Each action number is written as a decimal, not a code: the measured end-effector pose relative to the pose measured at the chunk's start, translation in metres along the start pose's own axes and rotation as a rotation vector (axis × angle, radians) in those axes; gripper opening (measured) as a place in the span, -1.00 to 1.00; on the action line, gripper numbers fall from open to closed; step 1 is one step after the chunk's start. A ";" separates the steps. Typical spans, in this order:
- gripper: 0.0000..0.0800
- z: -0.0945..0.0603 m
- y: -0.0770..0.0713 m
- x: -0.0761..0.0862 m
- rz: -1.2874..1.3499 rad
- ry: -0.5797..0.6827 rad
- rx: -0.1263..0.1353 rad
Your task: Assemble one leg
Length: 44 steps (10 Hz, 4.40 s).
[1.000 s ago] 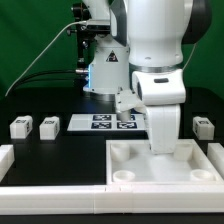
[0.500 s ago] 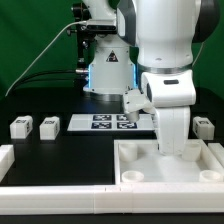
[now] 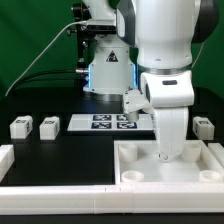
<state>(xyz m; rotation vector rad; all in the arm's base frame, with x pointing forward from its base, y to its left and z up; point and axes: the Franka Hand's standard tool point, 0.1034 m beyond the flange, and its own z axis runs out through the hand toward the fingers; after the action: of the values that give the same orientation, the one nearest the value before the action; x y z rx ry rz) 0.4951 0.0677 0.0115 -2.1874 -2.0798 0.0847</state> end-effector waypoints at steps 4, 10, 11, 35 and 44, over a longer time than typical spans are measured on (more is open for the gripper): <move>0.62 -0.006 0.001 -0.001 0.009 -0.002 -0.009; 0.62 -0.061 -0.009 0.010 0.223 -0.003 -0.103; 0.62 -0.062 -0.013 0.010 0.291 0.003 -0.114; 0.62 -0.030 -0.052 0.104 1.527 0.114 -0.017; 0.62 -0.010 -0.067 0.088 1.717 0.040 0.186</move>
Offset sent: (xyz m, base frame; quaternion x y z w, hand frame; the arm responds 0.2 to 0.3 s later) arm -0.0057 -0.0052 0.0135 -0.0137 -0.0199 0.0120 0.9996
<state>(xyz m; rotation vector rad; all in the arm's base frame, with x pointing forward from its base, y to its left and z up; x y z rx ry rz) 0.4349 0.1577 0.0335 -2.9284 0.3075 0.3214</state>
